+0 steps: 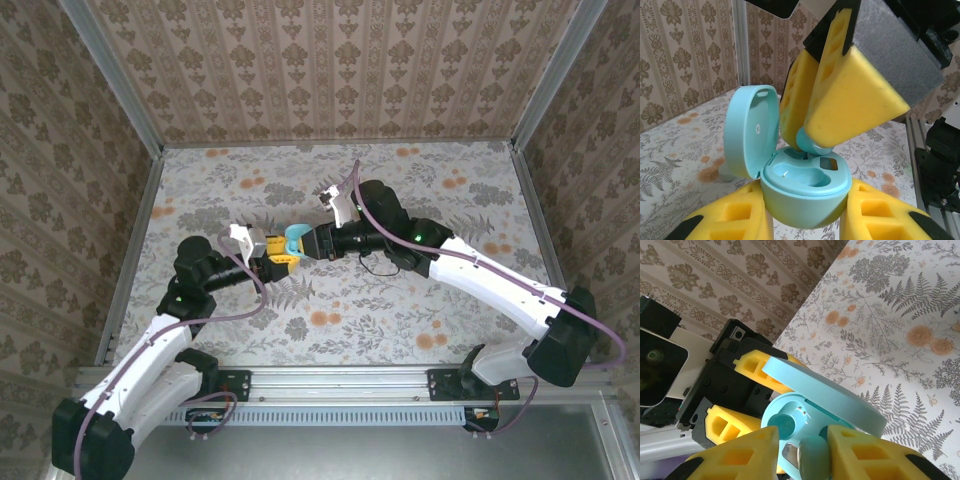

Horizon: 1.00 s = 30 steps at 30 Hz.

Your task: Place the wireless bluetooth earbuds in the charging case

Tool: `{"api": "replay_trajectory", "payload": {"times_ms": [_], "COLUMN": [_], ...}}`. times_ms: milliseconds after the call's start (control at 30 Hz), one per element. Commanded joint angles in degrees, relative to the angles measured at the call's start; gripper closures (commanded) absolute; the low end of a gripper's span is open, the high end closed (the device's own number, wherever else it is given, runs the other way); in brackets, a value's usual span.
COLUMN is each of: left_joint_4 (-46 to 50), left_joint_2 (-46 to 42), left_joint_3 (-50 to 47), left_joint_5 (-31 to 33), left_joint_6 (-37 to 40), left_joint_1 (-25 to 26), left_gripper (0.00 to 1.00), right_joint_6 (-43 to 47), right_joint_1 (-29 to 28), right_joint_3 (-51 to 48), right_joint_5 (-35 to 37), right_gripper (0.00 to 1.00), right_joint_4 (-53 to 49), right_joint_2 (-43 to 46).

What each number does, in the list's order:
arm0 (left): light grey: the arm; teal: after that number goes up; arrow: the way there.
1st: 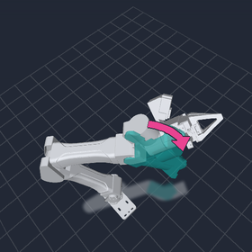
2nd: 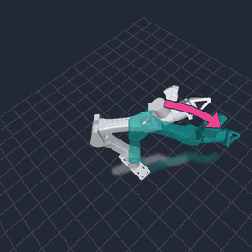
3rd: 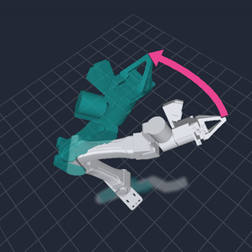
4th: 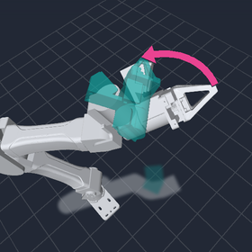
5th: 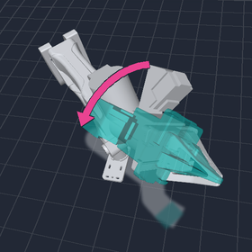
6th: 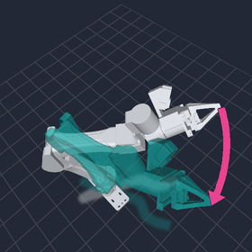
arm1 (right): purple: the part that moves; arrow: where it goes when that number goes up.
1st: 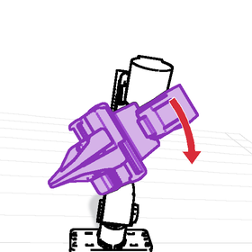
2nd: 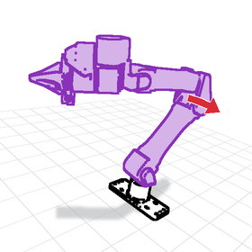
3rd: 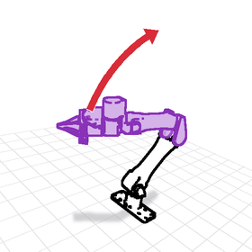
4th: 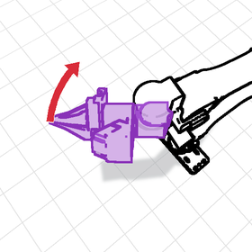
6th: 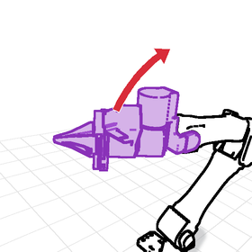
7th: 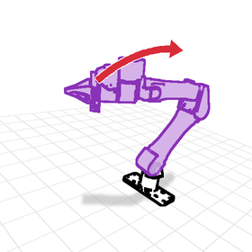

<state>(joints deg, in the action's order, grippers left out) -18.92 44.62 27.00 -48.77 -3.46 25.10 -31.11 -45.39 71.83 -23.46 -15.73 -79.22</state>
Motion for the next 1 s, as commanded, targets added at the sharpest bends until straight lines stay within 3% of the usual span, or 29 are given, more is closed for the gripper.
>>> {"api": "replay_trajectory", "payload": {"times_ms": [0,533,967], "left_joint_4": [-3.3,-3.8,-7.8], "left_joint_2": [-0.6,-1.0,-1.2], "left_joint_3": [1.4,-0.1,-2.4], "left_joint_5": [-1.9,-2.4,-2.8], "left_joint_6": [-0.5,0.6,4.3], "left_joint_1": [0.6,0.6,2.5], "left_gripper": [0.76,0.75,0.75], "right_joint_6": [1.8,3.1,4.3], "right_joint_1": [0.1,0.0,-2.2], "right_joint_3": [2.5,3.5,0.5], "right_joint_5": [3.5,8.6,6.9], "right_gripper": [0.64,0.58,0.76], "right_joint_4": [-4.2,-5.4,-5.3], "right_joint_2": [-0.2,3.6,4.8]}}
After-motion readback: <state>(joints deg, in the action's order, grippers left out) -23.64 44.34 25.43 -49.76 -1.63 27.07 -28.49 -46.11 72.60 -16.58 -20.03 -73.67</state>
